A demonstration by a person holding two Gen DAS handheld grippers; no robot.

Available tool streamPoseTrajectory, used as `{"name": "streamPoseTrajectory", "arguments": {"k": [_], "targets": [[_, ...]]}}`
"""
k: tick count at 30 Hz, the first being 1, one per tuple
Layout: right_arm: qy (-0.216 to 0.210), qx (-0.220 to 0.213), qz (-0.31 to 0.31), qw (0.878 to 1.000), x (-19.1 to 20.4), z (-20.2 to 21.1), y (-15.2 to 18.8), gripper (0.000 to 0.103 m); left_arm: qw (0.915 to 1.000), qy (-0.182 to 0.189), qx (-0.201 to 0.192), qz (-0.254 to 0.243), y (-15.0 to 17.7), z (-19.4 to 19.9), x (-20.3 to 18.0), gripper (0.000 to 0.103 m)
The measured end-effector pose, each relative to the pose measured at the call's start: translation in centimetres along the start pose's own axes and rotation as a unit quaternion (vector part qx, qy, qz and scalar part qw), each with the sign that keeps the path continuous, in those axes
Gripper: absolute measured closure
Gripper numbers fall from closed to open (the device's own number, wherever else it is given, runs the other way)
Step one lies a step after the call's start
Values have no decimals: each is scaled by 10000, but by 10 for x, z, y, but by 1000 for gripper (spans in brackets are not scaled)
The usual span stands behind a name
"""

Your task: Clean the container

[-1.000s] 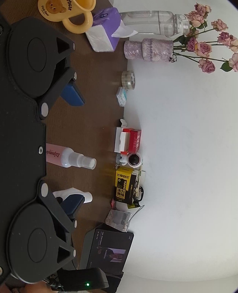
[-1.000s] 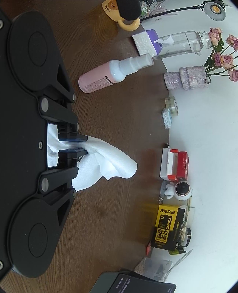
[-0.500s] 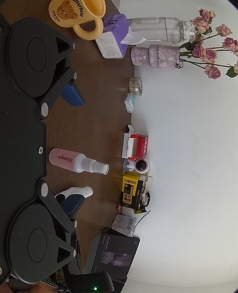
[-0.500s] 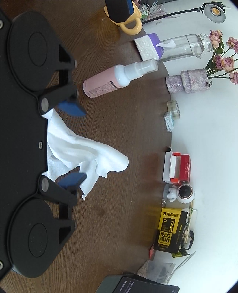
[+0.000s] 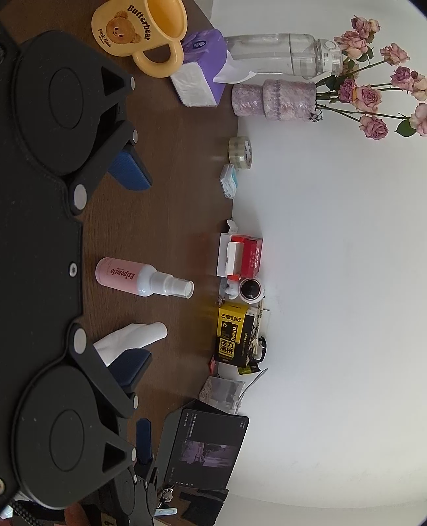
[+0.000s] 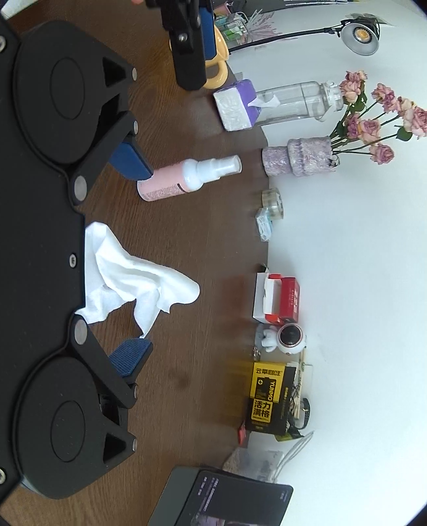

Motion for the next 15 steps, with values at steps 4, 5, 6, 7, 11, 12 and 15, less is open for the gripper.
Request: {"name": "streamPoseTrajectory", "arguments": {"k": [4, 5, 6, 7, 11, 12, 15], "targets": [[158, 60, 20, 9999, 2, 22, 5, 0, 10000, 75, 42, -45, 3, 13, -5, 0], [143, 72, 4, 9999, 3, 28, 7, 0, 9999, 113, 45, -54, 3, 16, -6, 0], [126, 69, -15, 9999, 4, 33, 9, 0, 9998, 151, 61, -67, 4, 20, -7, 0], [119, 60, -32, 9999, 5, 38, 11, 0, 9998, 175, 93, -75, 4, 23, -8, 0], [91, 8, -108, 9999, 11, 55, 19, 0, 9994, 263, 208, -115, 9, 33, -13, 0], [81, 2, -132, 9999, 12, 59, 22, 0, 9992, 282, 228, -140, 11, 36, -15, 0], [62, 15, -252, 9997, 17, 68, 31, 0, 9989, 295, 295, -191, 18, 42, -16, 0]]}}
Point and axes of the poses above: each gripper's, at about its wrist camera, not at the fingertips, and z roughly against the way its jaws point, x to its left, y to its underside, the point moved 6 cm from there along -z, roughly the way its jaws point, and after that the axes turned 1 degree about y, right-handed, at the moved point
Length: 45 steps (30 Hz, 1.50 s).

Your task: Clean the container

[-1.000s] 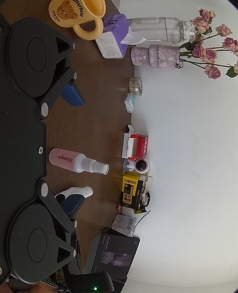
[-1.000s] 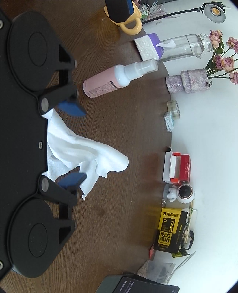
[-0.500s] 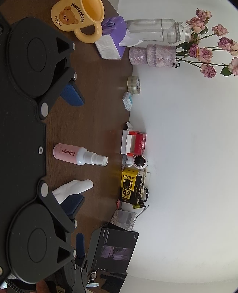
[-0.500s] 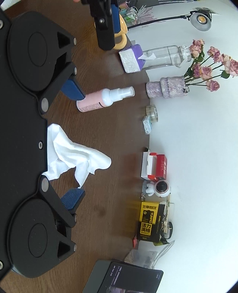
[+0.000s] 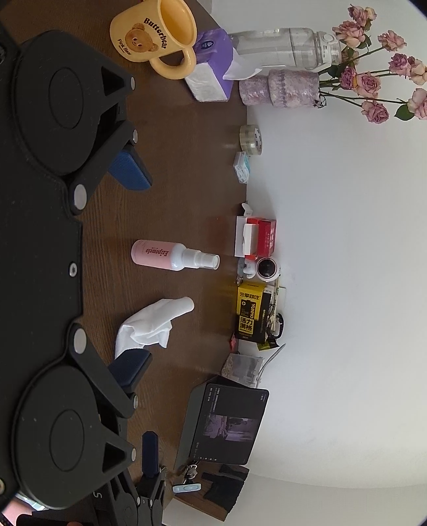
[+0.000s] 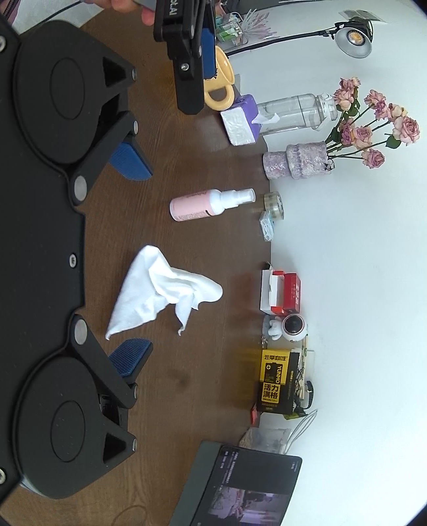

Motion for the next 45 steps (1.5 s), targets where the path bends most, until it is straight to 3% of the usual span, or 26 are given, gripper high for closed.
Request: {"name": "streamPoseTrajectory", "arguments": {"k": [12, 45], "targets": [[-125, 153, -404, 9990, 11, 8, 25, 0, 9990, 40, 169, 413, 20, 11, 0, 0], [-126, 234, -305, 9992, 14, 1, 29, 0, 9988, -36, 259, 425, 28, 10, -2, 0]]}}
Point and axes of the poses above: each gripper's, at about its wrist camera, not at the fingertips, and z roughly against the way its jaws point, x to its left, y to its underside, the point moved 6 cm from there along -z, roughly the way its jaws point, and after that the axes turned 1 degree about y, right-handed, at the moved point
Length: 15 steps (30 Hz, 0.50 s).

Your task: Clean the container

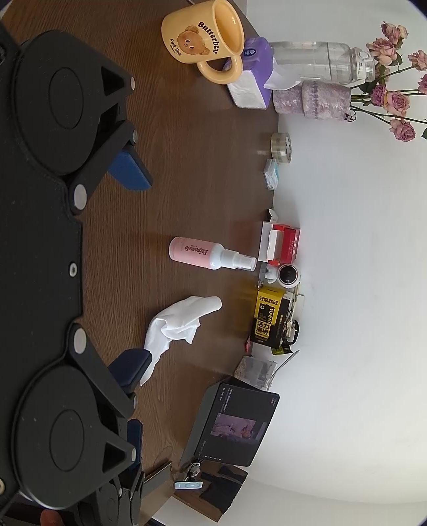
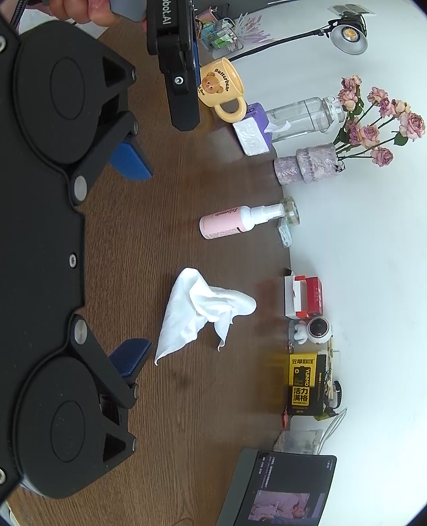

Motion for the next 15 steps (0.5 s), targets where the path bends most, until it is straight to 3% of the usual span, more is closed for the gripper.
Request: {"name": "streamPoseTrajectory", "arguments": {"k": [15], "targets": [[-8, 15, 19, 10000, 2, 0, 1, 0, 10000, 48, -9, 21, 0, 0, 0, 0]]}}
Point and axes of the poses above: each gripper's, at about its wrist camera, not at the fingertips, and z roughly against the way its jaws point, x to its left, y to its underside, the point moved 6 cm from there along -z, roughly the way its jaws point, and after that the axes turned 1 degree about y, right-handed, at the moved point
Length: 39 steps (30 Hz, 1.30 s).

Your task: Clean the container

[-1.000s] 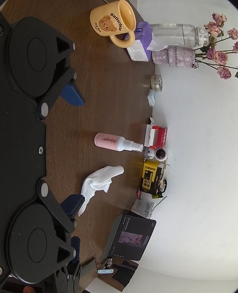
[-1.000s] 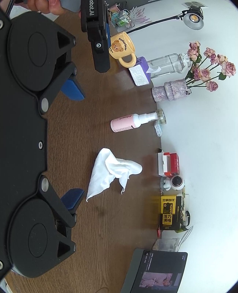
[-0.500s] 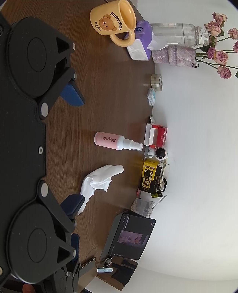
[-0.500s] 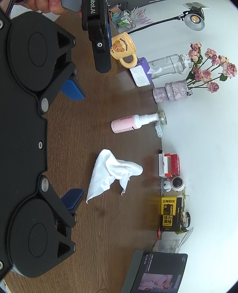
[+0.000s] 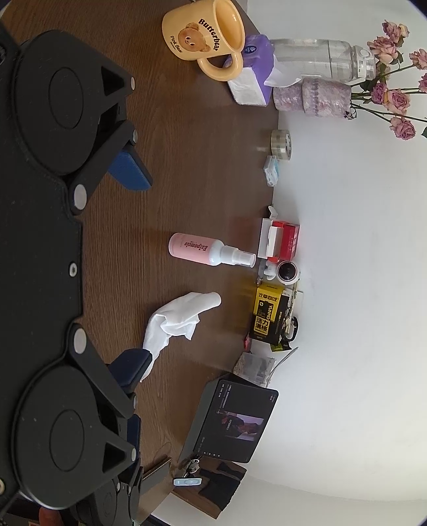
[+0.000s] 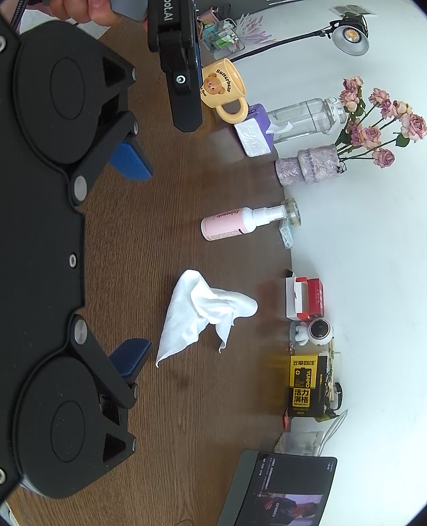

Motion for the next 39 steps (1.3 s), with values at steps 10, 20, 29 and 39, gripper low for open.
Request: {"name": "streamPoseTrajectory", "arguments": {"k": [10, 20, 29, 39], "targets": [[-6, -6, 6, 10000, 2, -1, 0, 0, 10000, 21, -13, -22, 0, 1, -2, 0], [-15, -4, 13, 10000, 3, 1, 1, 0, 10000, 23, -5, -22, 0, 1, -2, 0], [-26, 8, 16, 10000, 0, 0, 1, 0, 10000, 14, 5, -2, 0, 1, -3, 0], [-19, 29, 13, 10000, 2, 0, 2, 0, 10000, 22, 56, 31, 1, 0, -2, 0]]}}
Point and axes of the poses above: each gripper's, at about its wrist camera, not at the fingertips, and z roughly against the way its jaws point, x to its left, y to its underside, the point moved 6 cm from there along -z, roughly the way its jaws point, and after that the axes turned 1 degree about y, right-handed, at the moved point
